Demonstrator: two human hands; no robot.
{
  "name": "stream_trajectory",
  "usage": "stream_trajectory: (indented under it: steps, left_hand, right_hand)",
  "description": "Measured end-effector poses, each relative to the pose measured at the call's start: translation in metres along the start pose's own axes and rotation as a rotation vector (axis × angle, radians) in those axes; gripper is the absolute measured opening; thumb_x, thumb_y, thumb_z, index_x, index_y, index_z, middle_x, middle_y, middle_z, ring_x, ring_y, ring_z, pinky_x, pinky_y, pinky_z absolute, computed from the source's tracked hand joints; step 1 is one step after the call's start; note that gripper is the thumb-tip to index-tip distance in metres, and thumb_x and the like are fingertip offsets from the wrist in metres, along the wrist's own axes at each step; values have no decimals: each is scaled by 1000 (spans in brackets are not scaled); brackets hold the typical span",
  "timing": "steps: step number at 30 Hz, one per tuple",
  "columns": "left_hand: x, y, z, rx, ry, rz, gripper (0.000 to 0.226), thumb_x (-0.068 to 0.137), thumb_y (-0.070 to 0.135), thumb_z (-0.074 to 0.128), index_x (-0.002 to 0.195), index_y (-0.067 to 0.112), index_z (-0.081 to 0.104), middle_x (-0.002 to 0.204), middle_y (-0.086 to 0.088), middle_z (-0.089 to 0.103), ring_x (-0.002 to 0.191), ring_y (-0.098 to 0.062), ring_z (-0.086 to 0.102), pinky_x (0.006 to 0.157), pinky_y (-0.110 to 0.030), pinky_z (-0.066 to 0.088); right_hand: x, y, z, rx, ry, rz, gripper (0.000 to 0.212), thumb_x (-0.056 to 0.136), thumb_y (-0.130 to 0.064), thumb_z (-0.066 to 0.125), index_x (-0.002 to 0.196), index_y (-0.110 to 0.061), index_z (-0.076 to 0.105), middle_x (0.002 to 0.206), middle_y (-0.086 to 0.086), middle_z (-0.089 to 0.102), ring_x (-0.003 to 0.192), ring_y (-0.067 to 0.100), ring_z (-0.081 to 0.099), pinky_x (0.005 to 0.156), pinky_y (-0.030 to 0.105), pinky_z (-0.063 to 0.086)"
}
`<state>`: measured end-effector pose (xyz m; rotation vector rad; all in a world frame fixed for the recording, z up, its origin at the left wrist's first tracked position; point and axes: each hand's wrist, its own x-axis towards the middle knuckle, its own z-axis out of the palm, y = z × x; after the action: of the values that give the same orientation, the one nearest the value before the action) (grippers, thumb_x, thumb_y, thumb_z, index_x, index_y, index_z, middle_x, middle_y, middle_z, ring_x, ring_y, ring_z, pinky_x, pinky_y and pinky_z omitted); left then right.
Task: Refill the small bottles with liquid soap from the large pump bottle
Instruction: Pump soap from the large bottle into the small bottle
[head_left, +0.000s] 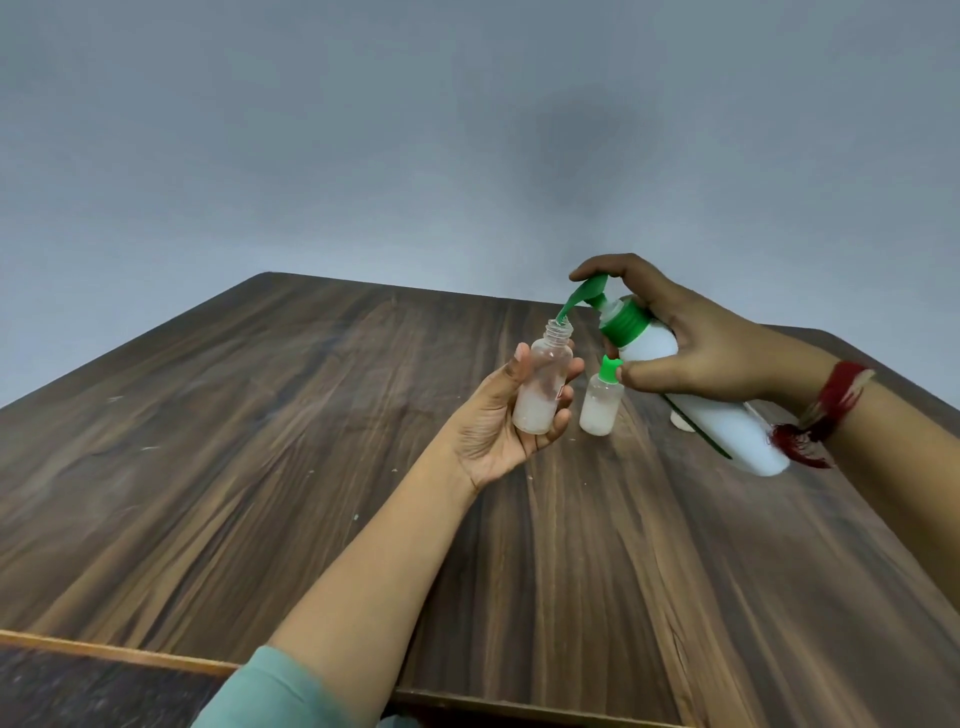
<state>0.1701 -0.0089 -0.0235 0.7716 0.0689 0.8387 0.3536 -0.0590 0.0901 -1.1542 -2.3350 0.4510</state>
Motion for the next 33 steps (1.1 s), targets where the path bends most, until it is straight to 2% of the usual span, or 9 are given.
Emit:
stream_trajectory:
  steps: [4,6,10,14,19,24,27,30,33]
  left_hand:
    - [0,-1,0,-7,10,4,57,48,34,94,97,11,75,95,-7,71,71,-13,68,57,-27,59]
    - [0,-1,0,-7,13,5,57,47,35,94,96,11,76,95,-7,71,71,-13,68,57,-26,59]
    - [0,-1,0,-6,14,1,57,47,34,94,96,11,76,96,-8,71,71,-13,68,58,-26,59]
    - [-1,-1,1,-22,22,0,64,46,33,95,101,9,72,95,-8,71,70,-14,68,57,-27,59]
    - [0,0,0,-18,16,-2,62,47,34,95,100,10,73,95,-8,70,71,-13,68,57,-27,59]
    - [0,-1,-1,-17,-1,-2,56,49,34,94,97,11,75,95,-7,70,71,-13,68,59,-26,59]
    - [0,0,-1,-19,4,1,56,48,34,94,96,11,76,95,-7,70,71,-13,68,58,-26,59]
    - [0,0,-1,-24,11,1,57,47,34,94,95,10,76,95,-8,71,71,-13,68,58,-26,59]
    - [0,0,-1,-35,16,1,57,47,33,94,96,10,75,96,-9,70,71,-14,68,57,-27,59]
  right_hand:
    - [1,-1,-1,74,11,-11,73,72,-11,62,135,-36,34,90,-14,60,77,12,58,68,24,50]
    - [1,-4,-1,89,13,-20,74,73,-9,63,136,-33,34,93,-22,59,82,11,60,71,23,50]
    - [1,-8,0,109,39,-33,75,73,-9,63,138,-29,32,115,0,58,99,19,60,84,40,53]
    - [0,-10,-1,155,34,-43,75,74,-11,65,138,-31,32,118,1,61,99,30,60,85,51,52]
    - [-1,-14,0,172,23,-58,76,75,-5,63,139,-30,30,123,2,59,102,31,59,84,48,53]
    - [0,-19,0,174,7,-59,76,74,-3,61,139,-26,30,127,10,55,89,25,62,80,42,54]
    - [0,-20,0,171,8,-60,76,74,-4,62,138,-28,30,124,9,58,94,29,62,81,44,54]
    - [-1,-19,-2,165,20,-40,76,74,-5,63,138,-30,30,122,7,60,94,19,63,79,35,55]
    - [-1,-17,-2,159,32,-24,77,73,-10,66,138,-32,31,119,1,63,88,29,61,78,39,55]
